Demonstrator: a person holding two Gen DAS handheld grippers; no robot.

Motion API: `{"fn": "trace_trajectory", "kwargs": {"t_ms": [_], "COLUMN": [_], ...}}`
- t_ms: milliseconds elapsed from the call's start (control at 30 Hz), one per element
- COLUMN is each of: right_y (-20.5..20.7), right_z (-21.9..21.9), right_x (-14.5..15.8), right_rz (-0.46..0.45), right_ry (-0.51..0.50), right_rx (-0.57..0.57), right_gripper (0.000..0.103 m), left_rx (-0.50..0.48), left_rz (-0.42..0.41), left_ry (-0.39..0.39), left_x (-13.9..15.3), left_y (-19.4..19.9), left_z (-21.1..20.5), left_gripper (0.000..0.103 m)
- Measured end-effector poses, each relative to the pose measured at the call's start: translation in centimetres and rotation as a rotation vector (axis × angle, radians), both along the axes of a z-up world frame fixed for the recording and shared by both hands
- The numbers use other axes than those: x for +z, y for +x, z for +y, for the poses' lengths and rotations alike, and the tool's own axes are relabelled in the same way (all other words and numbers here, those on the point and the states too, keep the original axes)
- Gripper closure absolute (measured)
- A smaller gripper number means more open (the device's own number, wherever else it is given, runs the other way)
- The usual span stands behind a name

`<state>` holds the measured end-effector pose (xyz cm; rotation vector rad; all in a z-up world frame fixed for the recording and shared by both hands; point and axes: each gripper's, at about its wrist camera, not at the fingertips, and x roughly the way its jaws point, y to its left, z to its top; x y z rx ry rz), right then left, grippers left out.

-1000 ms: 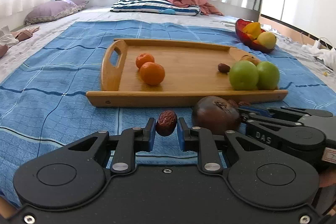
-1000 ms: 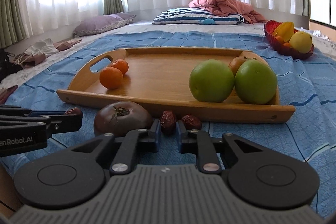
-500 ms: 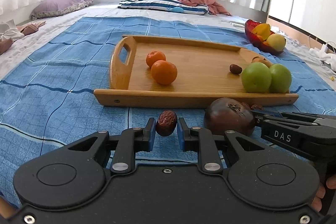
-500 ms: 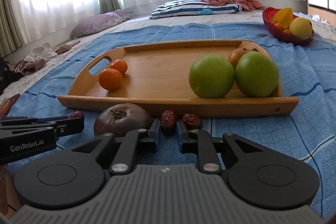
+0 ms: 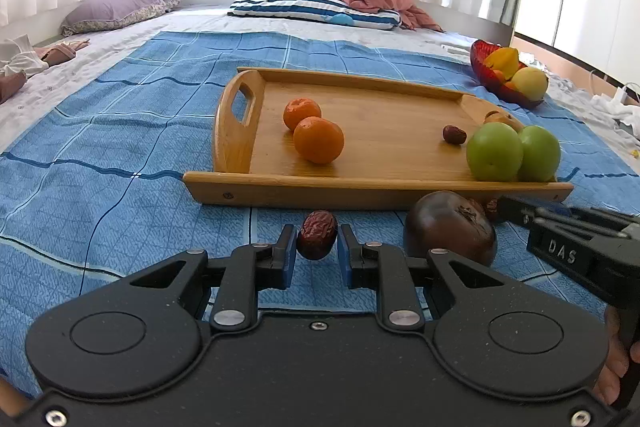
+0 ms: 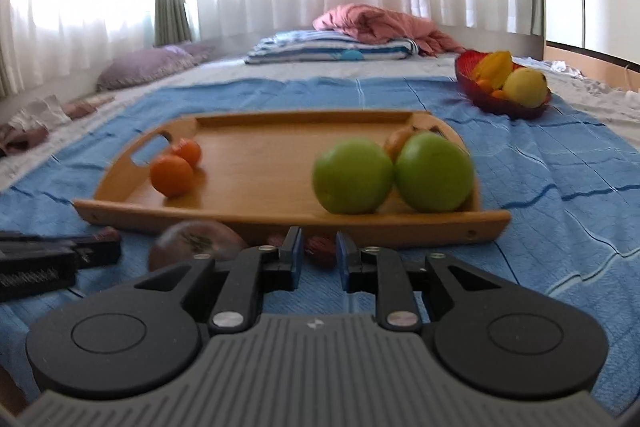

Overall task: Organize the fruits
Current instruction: 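Lift the held dates with both tools toward the tray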

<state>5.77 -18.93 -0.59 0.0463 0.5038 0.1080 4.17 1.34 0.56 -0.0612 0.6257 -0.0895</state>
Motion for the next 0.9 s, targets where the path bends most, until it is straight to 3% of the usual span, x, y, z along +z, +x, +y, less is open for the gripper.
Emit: {"fn": "trace_trajectory", "kwargs": {"t_ms": [300,333,367,433,867,900], "right_y": [1.4,1.5,1.6,1.9,2.0,1.9], "right_z": [0.2,0.3,0.3,0.4,-0.1,-0.1], "right_x": [-1.1,-1.1,-1.1,-1.1,-1.8,-1.8], "right_rz": [0.055,0.055,0.057,0.062,0.048,0.045], "right_ry": [0.000,0.001,0.005,0.010,0.055,0.057], "right_rx": [0.003,0.004,0.006,0.009,0.015,0.015], "right_gripper": [0.073,0.070,0.060,0.056,0.056,0.060], "left_rx": [-0.012,-0.012,-0.012,-0.010,-0.017,-0.018], "left_rz": [-0.006,-0.006,-0.008,-0.009,0.011,0.013], "left_ry": [0.009,0.009,0.010,0.010,0.013,0.013], "left_x": [0.2,0.3,0.3,0.3,-0.6,-0.7], "left_y": [0.3,0.3,0.4,0.5,1.1,1.2], "left_z": [-0.5,-0.6,-0.7,-0.7,-1.5,-1.5], "left_gripper": [0.082,0.082,0.082,0.082,0.082,0.082]}}
